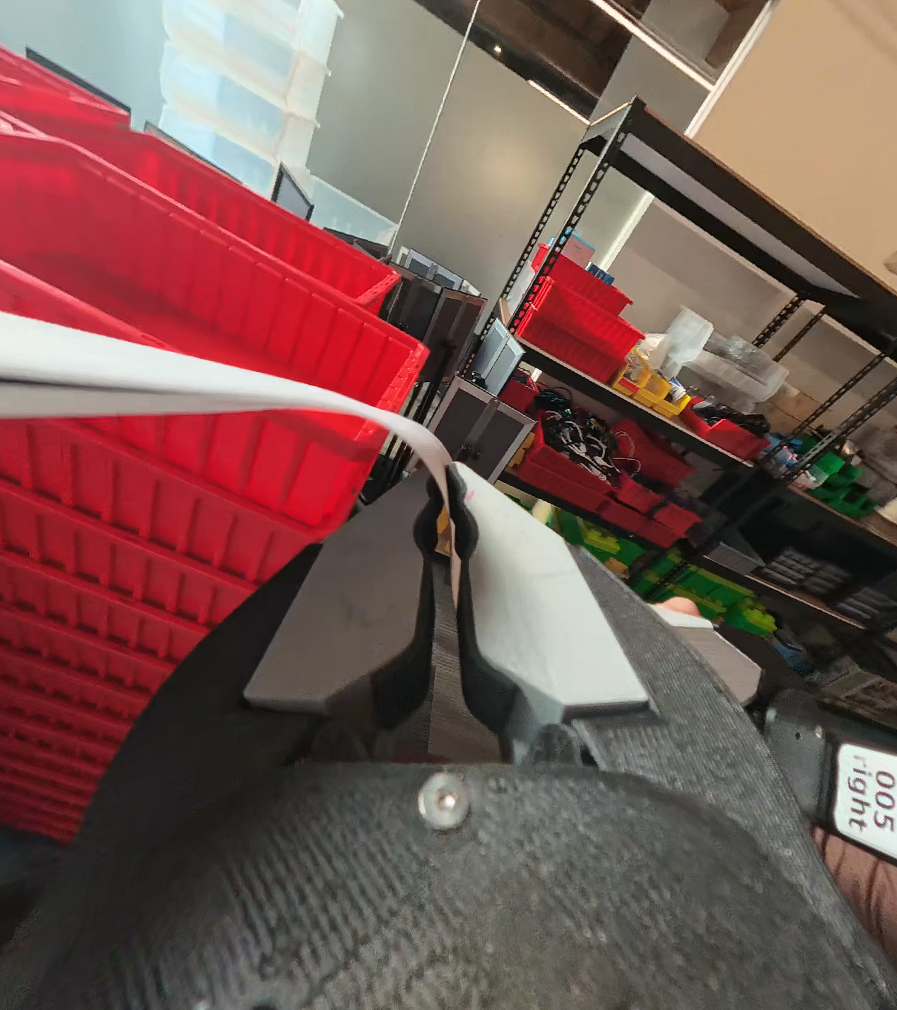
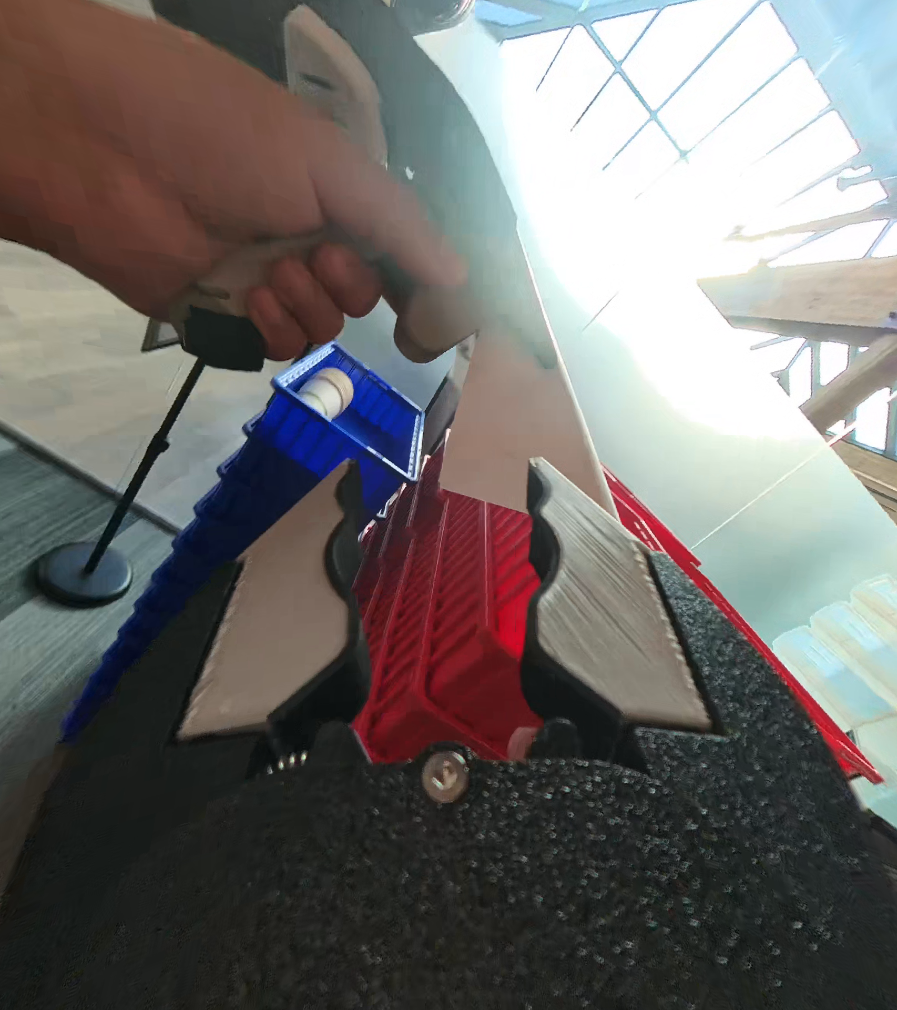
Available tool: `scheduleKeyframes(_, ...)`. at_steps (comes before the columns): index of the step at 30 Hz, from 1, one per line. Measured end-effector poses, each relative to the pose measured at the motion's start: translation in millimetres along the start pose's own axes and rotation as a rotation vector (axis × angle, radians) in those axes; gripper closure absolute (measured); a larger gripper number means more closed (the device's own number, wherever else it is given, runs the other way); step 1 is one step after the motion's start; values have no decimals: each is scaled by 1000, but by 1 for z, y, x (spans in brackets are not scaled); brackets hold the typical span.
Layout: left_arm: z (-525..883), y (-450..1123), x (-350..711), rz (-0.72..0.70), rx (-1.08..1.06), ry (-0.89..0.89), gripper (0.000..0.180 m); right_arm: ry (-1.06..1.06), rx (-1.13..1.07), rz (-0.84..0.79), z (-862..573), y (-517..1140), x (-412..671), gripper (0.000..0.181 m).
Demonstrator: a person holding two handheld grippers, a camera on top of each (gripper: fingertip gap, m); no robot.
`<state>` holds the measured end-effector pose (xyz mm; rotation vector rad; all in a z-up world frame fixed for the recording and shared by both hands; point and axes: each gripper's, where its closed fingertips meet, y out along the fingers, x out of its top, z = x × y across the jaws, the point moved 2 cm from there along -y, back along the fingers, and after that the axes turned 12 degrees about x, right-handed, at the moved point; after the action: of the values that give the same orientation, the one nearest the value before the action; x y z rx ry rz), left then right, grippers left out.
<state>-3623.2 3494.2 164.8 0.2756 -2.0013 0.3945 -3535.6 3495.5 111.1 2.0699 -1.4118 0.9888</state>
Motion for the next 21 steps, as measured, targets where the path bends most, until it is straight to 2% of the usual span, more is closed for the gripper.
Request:
scheduleKeyframes(1, -12, -9, 1, 3, -44, 25, 179, -7, -59, -18, 6, -7, 10, 117)
scheduleKeyframes(3, -35, -30, -8, 70, -118, 153, 180, 15, -104, -4, 25, -17, 16, 121)
scheduleKeyframes(5, -42, -59, -33, 209, -93, 461, 180, 265, 160, -8, 73, -22, 8, 131)
scheduleKeyframes(7, -30, -98, -55, 322, 65, 820, 180, 619, 482, -48, 119, -42, 5, 122)
scheduleKeyframes(8, -23, -119, -62, 353, 160, 994, 180, 752, 573, -62, 131, -54, 5, 122)
scheduleKeyframes(9, -21, -139, -68, 369, 238, 1123, 180, 861, 611, -76, 136, -66, 5, 122)
scheduleKeyframes(11, -34, -171, -90, 360, 267, 1291, 180, 1055, 584, -154, 133, -88, 21, 104)
scheduleKeyframes(12, -40, -185, -102, 336, 278, 1383, 180, 1128, 573, -224, 130, -98, 37, 102)
scheduleKeyframes(14, -42, -213, -136, 318, 329, 1702, 180, 1250, 612, -377, 129, -117, 71, 106)
scheduleKeyframes(16, -32, -247, -178, 381, 373, 1992, 180, 1390, 662, -393, 143, -125, 81, 111)
scheduleKeyframes(17, -28, -267, -202, 435, 362, 2034, 180, 1458, 653, -351, 156, -127, 80, 106)
scheduleKeyframes(19, -26, -304, -243, 497, 329, 1997, 180, 1499, 606, -270, 200, -138, 90, 84)
scheduleKeyframes(21, -30, -330, -274, 509, 320, 1964, 180, 1474, 549, -207, 259, -150, 108, 85)
